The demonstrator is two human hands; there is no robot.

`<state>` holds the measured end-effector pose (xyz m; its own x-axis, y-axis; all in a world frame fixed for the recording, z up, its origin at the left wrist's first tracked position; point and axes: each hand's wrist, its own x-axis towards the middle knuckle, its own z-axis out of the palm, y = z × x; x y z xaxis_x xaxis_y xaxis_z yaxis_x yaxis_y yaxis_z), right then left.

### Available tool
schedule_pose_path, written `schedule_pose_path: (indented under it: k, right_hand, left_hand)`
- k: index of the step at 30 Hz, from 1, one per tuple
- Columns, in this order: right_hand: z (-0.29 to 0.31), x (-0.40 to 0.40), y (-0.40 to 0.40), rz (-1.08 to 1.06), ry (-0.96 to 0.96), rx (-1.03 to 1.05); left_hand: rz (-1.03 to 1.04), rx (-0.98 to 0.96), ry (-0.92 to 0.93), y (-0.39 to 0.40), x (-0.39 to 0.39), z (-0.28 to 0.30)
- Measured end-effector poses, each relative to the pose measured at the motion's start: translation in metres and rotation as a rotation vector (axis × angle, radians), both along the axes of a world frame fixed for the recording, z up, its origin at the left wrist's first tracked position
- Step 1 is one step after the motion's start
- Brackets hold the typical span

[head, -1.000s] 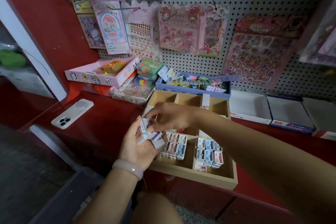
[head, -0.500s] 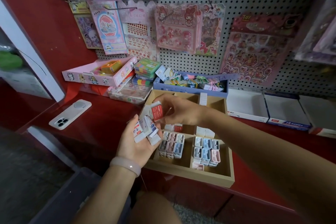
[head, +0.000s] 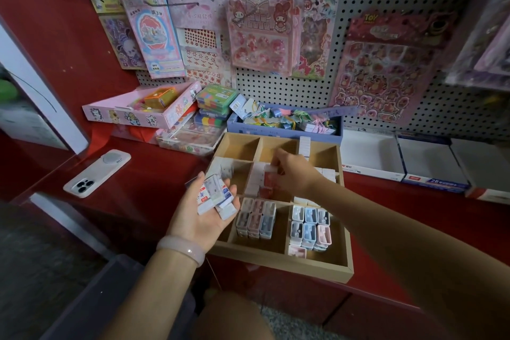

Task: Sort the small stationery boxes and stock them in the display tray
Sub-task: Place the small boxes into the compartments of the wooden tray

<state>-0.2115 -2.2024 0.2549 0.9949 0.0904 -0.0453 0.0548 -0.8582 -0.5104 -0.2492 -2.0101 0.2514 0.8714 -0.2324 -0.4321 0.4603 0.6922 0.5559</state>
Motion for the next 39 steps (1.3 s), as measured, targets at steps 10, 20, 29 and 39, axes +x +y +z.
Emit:
schedule_pose_path:
  k: [10,20,29,39]
  right_hand:
    - [-0.008,0.006,0.007,0.088,-0.062,-0.124]
    - [-0.024,-0.004,0.021,0.075,-0.164,-0.233]
    - [-0.033,-0.006,0.016,0.079,-0.118,-0.231]
    - [0.014,-0.017,0.044,0.404,0.054,0.300]
  left_hand:
    - [0.071,-0.053,0.040,0.011,-0.003,-0.002]
    - [0.067,-0.053,0.049,0.010,-0.006,-0.003]
    - [0.071,-0.082,0.049,0.015,-0.013,0.000]
    - [-0.019,-0.060,-0.074,-0.001,-0.021,0.007]
